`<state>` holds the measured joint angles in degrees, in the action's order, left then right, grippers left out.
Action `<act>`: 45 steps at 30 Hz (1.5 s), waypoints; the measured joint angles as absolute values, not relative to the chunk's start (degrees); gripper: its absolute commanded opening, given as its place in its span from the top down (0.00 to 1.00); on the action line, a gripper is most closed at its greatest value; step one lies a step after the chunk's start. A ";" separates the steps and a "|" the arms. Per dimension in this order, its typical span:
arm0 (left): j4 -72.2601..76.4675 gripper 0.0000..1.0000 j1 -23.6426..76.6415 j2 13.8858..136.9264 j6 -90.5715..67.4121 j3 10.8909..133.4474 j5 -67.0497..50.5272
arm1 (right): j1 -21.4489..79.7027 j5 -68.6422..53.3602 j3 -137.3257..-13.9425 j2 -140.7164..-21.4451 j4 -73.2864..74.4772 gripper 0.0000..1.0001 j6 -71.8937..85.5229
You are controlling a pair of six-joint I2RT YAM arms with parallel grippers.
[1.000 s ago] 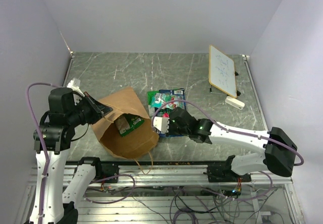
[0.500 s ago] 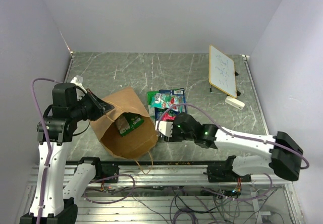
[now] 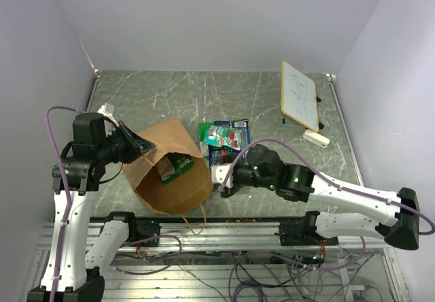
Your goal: Take the snacks out of the paper bag
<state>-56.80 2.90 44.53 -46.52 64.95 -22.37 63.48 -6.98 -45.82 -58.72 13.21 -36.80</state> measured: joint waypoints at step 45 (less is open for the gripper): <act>-59.48 0.93 2.90 45.47 -46.65 68.34 -23.83 | 72.51 4.69 -65.01 -110.19 -5.04 0.54 -57.58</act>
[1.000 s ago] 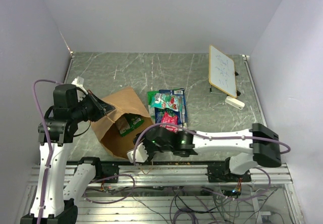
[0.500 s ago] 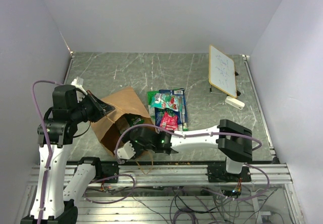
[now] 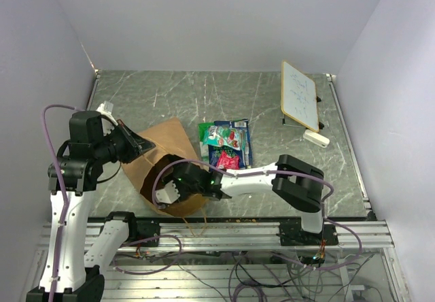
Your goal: Take the snacks out of the paper bag
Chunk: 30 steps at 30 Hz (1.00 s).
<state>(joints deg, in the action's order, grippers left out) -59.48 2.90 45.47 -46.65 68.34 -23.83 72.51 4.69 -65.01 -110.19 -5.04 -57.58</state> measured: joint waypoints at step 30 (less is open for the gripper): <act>-63.96 0.93 2.90 46.24 -46.28 71.22 -23.79 | 69.10 1.56 -76.36 -117.19 -7.05 1.00 -52.42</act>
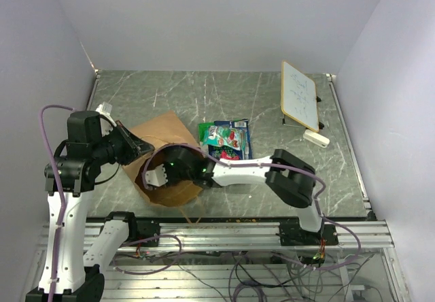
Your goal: Take the snacks out of the paper bag
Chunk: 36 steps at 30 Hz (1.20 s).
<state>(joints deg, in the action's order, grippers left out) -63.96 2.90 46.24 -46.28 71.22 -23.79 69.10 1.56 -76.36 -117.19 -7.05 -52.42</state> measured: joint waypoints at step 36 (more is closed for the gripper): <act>-55.61 0.93 2.90 50.57 -46.89 67.79 -14.28 | 69.43 -1.17 -69.25 -60.80 9.91 1.00 -40.10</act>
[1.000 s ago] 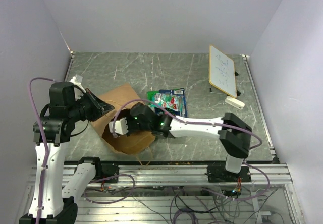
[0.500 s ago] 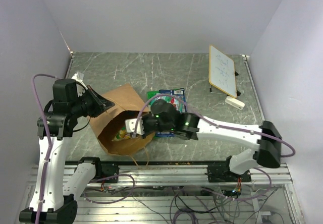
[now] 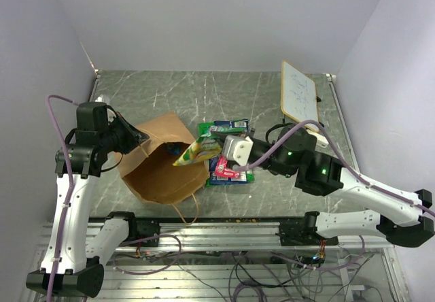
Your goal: Take the snacks out of the paper bag
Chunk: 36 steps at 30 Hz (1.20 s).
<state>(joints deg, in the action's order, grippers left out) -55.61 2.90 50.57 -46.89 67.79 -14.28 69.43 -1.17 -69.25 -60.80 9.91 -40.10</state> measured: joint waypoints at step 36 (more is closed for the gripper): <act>-61.56 0.93 2.90 48.99 -45.63 71.92 -4.08 | 55.57 2.70 -61.32 -64.38 22.83 1.00 -30.61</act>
